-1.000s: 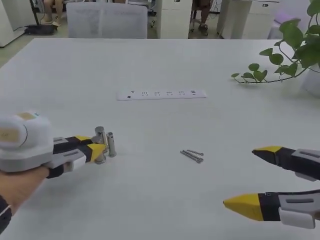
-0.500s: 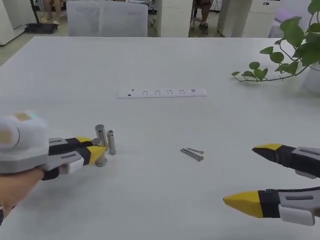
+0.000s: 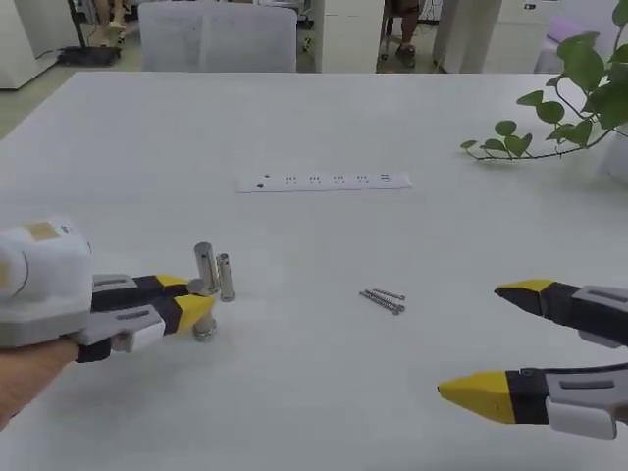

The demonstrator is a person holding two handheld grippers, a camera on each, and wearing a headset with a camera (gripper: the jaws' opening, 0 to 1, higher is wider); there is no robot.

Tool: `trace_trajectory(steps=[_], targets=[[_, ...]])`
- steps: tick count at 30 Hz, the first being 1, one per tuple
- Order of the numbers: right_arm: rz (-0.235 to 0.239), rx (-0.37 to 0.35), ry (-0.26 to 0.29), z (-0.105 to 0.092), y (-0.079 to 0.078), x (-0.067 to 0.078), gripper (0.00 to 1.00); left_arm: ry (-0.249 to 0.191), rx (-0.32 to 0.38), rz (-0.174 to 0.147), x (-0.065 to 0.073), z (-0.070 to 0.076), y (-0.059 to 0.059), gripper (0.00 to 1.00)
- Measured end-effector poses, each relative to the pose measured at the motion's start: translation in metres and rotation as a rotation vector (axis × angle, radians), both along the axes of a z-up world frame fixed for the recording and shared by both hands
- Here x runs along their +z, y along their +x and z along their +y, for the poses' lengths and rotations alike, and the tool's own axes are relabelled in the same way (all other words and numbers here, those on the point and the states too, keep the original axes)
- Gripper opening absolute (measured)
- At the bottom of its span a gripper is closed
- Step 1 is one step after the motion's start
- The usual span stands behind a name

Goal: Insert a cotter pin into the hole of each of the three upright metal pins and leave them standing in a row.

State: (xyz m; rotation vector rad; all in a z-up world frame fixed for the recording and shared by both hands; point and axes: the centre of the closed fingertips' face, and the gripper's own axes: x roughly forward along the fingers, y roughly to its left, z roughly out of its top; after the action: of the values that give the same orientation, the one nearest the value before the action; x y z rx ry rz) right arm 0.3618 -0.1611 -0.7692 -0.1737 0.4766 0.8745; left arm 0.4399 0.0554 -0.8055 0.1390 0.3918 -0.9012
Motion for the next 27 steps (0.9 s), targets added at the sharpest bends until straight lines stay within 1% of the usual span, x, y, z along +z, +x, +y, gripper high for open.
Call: trace_trajectory(steps=[6,13,16,18,20,24,27], targets=[[-0.007,0.003,0.0,0.001,-0.002,0.003,0.85,0.003,-0.068,-0.009,0.009,-0.01,-0.02,0.09],[-0.012,0.007,-0.001,0.002,-0.004,0.005,0.85,0.001,-0.139,-0.003,0.013,-0.02,-0.044,0.09],[-0.011,0.009,-0.001,0.003,-0.006,0.005,0.85,0.003,-0.17,0.001,0.012,-0.025,-0.054,0.09],[-0.011,0.011,-0.004,0.003,-0.006,0.005,0.85,-0.007,-0.191,0.013,0.01,-0.028,-0.061,0.09],[-0.01,0.013,-0.005,0.003,-0.007,0.005,0.85,-0.003,-0.199,0.015,0.008,-0.03,-0.065,0.09],[-0.011,0.018,-0.006,0.005,-0.007,0.005,0.85,-0.008,-0.216,0.036,0.002,-0.034,-0.074,0.09],[-0.011,0.021,-0.006,0.006,-0.008,0.005,0.85,-0.008,-0.228,0.036,-0.001,-0.037,-0.079,0.09]])
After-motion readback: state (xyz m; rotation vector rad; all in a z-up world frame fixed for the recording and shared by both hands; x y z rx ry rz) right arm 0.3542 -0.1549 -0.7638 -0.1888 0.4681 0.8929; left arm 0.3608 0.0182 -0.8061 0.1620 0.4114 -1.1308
